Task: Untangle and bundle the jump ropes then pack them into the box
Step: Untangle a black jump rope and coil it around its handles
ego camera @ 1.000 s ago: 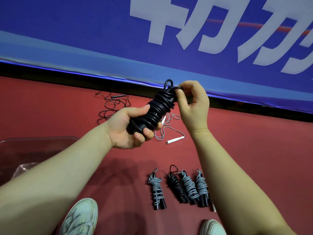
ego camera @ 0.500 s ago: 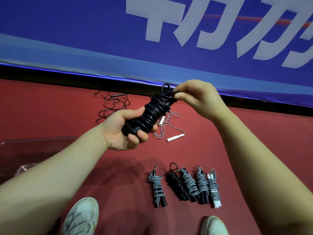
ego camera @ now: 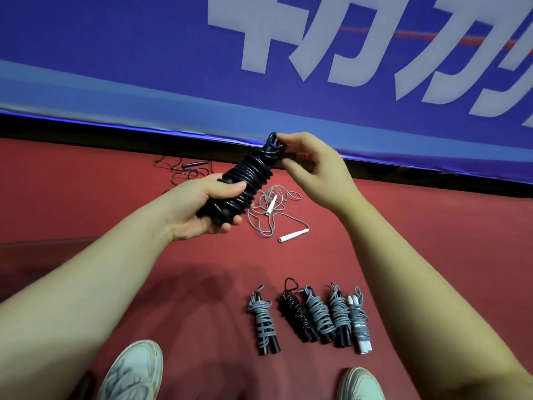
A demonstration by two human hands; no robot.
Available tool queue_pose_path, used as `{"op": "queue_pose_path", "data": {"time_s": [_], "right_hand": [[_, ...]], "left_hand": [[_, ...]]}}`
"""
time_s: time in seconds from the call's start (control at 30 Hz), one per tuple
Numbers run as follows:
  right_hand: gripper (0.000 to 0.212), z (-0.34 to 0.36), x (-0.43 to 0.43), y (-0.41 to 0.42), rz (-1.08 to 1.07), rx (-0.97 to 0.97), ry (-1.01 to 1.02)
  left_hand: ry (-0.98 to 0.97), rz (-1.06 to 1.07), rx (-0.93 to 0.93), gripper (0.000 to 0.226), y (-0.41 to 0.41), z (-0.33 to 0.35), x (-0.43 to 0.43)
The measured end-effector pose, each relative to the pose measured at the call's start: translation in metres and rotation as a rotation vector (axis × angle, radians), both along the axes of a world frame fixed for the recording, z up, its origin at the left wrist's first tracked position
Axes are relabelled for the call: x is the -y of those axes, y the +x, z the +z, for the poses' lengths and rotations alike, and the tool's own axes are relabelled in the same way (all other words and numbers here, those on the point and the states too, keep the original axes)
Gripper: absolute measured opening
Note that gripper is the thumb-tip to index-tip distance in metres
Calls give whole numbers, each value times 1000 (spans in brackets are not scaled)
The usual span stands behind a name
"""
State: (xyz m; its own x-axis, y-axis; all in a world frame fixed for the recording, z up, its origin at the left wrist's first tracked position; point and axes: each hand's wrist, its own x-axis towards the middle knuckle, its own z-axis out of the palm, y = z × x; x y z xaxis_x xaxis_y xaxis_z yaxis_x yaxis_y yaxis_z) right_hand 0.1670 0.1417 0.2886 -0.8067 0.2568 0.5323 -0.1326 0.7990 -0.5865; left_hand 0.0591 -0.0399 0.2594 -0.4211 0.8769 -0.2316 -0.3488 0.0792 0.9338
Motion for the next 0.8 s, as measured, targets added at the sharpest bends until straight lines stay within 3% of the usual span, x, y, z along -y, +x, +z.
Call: {"op": "queue_pose_path", "data": {"time_s": [0.07, 0.2, 0.4, 0.53, 0.73, 0.8], "right_hand": [[30, 0, 0, 1, 40, 80, -158], [15, -2, -2, -7, -115, 40, -388], [7, -3, -3, -7, -122, 71, -397], [11, -8, -1, -9, -163, 48, -433], [5, -13, 1, -14, -2, -20, -943], [15, -16, 2, -16, -5, 50, -972]], "left_hand": [[-13, 85, -135, 27, 0, -1, -2], [-29, 142, -298, 14, 0, -4, -4], [-39, 130, -397, 15, -1, -7, -3], [-28, 93, -339, 16, 3, -9, -6], [28, 153, -92, 36, 6, -15, -15], [32, 189, -80, 38, 6, -19, -19]]}}
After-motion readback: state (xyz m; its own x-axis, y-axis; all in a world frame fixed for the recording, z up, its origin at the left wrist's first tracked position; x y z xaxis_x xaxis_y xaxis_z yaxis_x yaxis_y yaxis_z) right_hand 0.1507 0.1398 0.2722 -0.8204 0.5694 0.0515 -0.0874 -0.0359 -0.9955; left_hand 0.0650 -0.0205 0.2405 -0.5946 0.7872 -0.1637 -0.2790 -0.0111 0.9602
